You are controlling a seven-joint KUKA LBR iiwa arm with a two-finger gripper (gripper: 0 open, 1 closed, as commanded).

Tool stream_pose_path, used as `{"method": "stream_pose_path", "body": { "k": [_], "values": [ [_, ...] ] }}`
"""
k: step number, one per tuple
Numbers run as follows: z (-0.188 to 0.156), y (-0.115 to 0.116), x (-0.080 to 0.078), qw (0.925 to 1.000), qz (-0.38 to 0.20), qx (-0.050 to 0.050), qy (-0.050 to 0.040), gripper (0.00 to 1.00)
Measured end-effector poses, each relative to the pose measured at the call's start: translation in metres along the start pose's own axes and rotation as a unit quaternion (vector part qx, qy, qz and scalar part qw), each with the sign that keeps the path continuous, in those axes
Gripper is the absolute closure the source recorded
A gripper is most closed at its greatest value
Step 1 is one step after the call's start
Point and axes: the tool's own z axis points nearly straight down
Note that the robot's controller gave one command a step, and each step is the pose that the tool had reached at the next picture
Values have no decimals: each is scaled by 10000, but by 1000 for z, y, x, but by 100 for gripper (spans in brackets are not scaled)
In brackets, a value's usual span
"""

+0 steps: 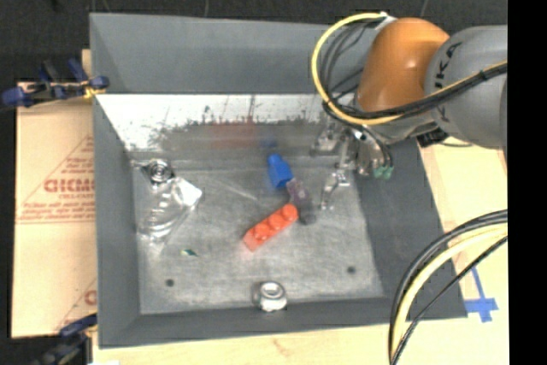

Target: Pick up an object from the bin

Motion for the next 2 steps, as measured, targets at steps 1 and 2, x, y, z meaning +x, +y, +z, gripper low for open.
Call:
{"method": "stream_pose_path", "body": {
  "k": [1,2],
  "values": [
    [57,33,47,9998,-217,5,-43,0],
    [55,139,56,9881,-1537,4,-61,0]
  ]
}}
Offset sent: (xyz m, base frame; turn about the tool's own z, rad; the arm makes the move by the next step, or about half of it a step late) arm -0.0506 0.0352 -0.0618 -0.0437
